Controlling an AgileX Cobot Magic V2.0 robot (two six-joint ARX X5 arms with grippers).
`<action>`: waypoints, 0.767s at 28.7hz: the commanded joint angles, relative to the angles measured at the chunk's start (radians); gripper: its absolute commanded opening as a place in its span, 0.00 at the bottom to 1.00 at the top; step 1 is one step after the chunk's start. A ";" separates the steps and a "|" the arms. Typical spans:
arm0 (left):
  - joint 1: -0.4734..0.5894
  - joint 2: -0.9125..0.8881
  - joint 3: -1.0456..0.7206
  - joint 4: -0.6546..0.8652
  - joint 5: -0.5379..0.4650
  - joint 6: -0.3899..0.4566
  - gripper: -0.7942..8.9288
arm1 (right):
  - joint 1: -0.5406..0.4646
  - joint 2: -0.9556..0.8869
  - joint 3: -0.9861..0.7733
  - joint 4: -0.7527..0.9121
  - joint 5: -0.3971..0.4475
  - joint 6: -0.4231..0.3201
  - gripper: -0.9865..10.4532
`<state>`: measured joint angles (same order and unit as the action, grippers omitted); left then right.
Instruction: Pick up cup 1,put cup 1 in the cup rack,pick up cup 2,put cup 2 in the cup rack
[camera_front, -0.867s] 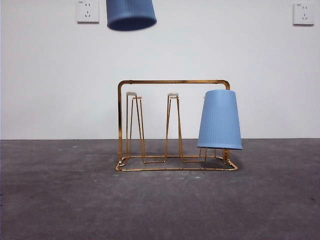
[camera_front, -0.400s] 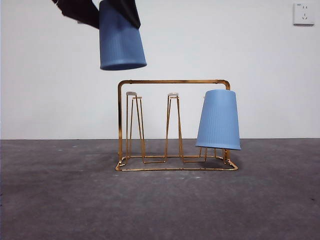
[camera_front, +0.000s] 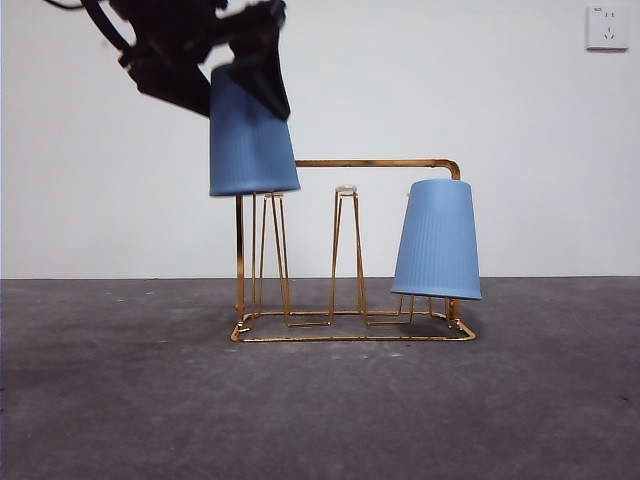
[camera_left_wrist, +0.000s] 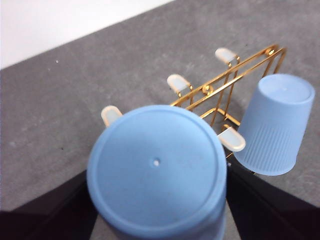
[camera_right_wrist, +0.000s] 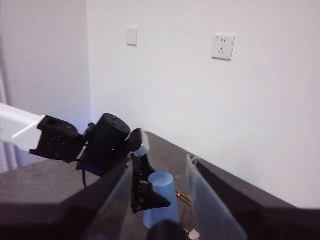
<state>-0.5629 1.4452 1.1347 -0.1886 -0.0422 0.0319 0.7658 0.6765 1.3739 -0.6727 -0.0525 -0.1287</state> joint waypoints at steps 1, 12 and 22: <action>0.002 0.036 -0.008 0.031 -0.001 -0.017 0.07 | 0.000 0.000 -0.003 -0.007 0.001 -0.004 0.25; 0.000 0.167 -0.009 0.040 -0.003 -0.039 0.07 | 0.000 0.000 -0.003 -0.016 0.005 -0.003 0.25; 0.000 0.240 -0.009 0.030 -0.023 -0.055 0.07 | 0.000 0.000 -0.003 -0.038 0.020 -0.003 0.25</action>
<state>-0.5629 1.6718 1.1347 -0.1535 -0.0643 -0.0120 0.7658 0.6765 1.3739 -0.7139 -0.0334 -0.1287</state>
